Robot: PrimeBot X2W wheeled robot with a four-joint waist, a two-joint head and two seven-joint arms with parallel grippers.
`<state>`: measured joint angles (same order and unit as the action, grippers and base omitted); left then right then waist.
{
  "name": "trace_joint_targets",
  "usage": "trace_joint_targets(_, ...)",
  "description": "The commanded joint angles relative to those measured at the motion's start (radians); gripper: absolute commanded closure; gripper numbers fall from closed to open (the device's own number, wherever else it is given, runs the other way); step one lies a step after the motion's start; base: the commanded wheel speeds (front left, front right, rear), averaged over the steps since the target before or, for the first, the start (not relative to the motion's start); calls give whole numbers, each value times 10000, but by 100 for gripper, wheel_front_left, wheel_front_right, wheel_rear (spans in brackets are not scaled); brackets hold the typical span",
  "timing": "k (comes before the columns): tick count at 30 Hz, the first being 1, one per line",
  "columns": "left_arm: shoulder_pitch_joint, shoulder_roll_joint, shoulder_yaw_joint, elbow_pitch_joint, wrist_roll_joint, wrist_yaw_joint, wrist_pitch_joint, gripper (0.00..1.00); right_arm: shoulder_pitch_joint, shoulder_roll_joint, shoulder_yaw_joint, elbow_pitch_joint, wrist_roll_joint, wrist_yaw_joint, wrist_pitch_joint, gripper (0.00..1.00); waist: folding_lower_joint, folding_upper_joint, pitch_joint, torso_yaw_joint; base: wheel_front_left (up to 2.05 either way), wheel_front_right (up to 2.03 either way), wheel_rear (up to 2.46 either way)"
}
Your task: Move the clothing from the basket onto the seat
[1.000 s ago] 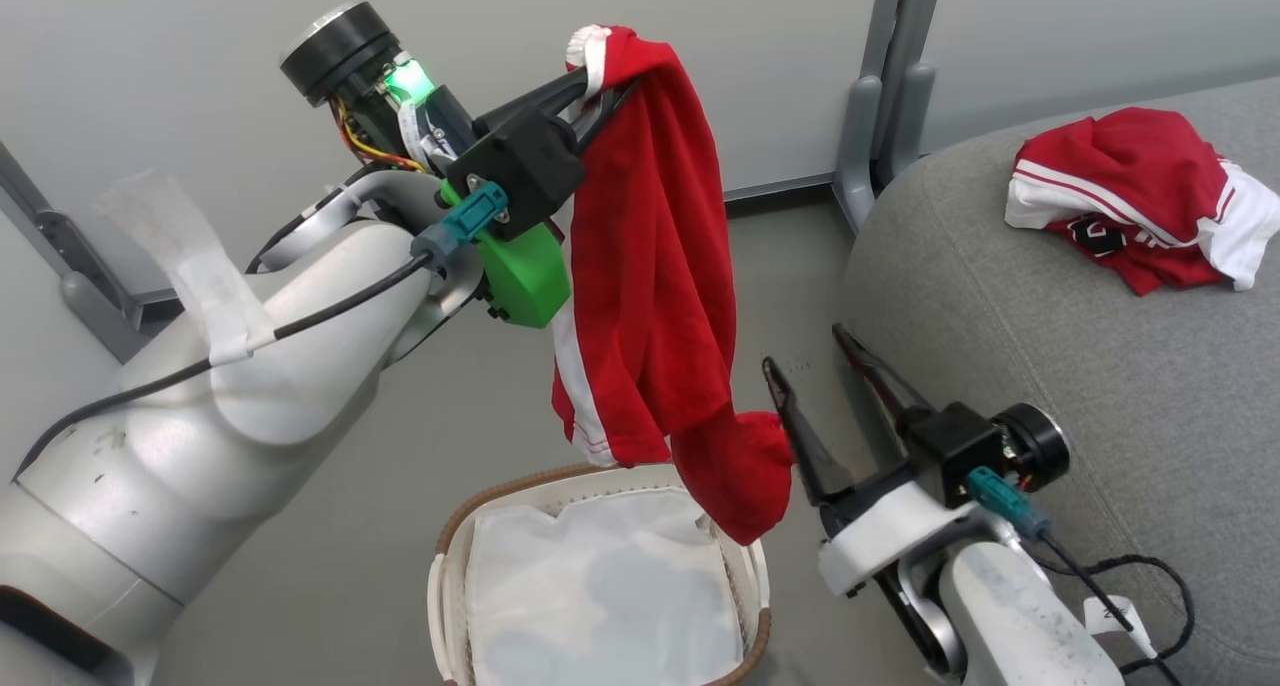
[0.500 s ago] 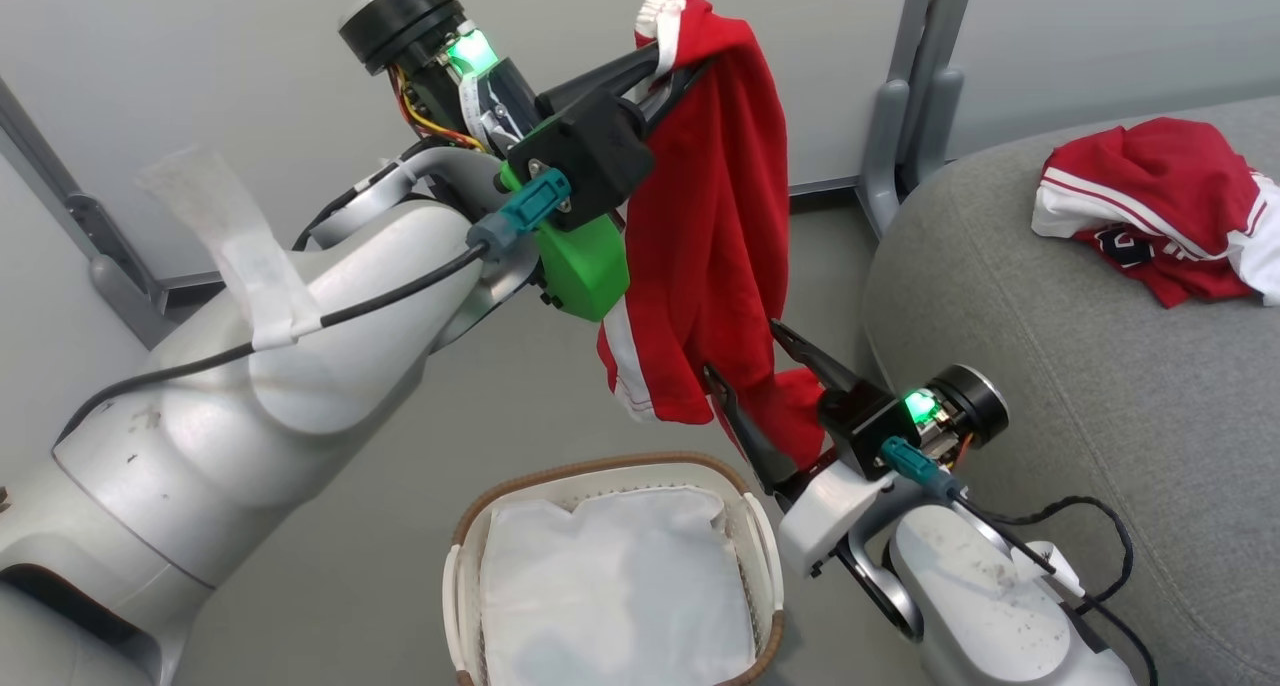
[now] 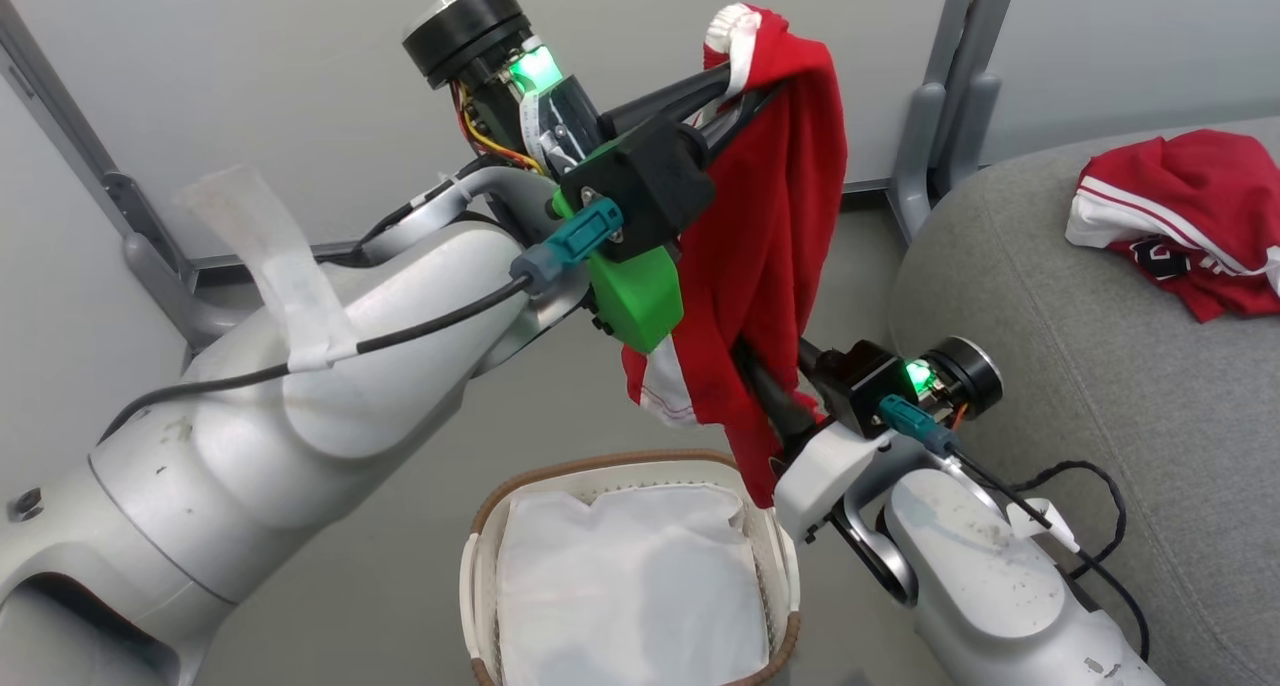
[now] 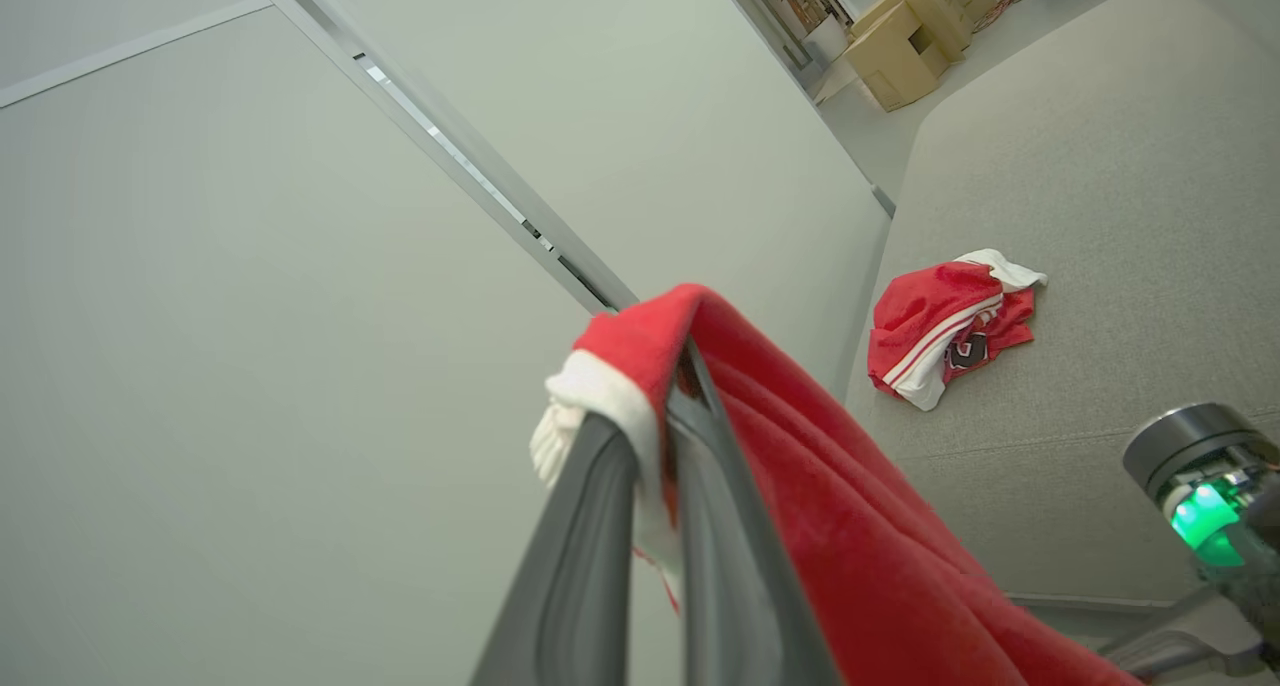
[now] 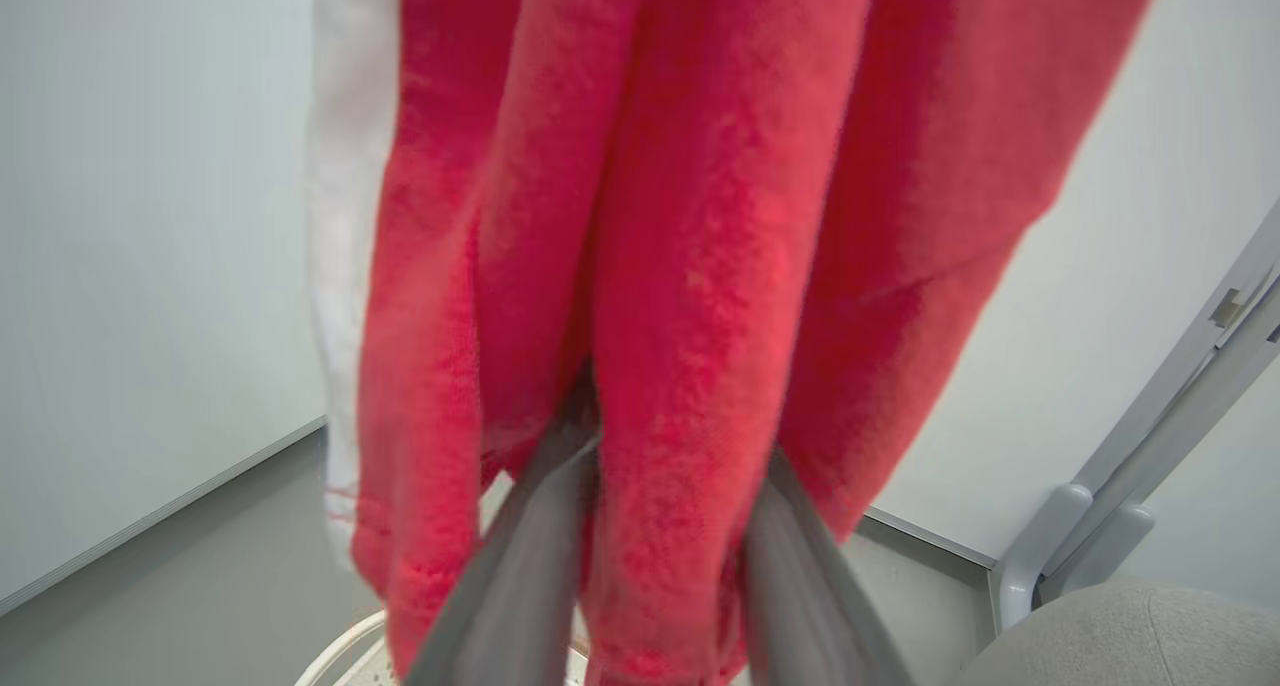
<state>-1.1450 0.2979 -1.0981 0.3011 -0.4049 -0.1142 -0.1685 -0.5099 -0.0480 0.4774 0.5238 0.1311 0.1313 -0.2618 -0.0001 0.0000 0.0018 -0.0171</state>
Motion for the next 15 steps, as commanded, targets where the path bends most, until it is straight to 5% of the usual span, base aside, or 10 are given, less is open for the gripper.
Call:
trace_joint_targets(1,247,129,52,22,-92,101,1,100,-174,-45,-3,-62,60,-11,-49,100,1,0,19,0,0,0,0)
trace_joint_targets(6,744,495,236,52,-423,363,-66,100,-115,-43,-156,-350,86,-11,-49,100,1,0,55,-60,0,0,0)
trace_joint_targets(7,854,575,293,80,-514,426,-90,87,-93,-43,-186,-417,84,-11,-49,100,1,0,59,-77,0,0,0)
trace_joint_targets(8,984,645,379,92,-616,503,-143,53,-59,-43,-232,-495,74,-11,-49,100,1,0,63,-95,0,0,0)
trace_joint_targets(10,1252,764,537,128,-798,678,-238,0,3,-40,-319,-644,60,-11,-51,100,1,0,70,-124,0,0,0)
trace_joint_targets(15,2166,950,785,274,-1343,1002,-465,0,133,-39,-620,-1023,-46,-11,-49,100,1,0,69,-162,0,0,0)
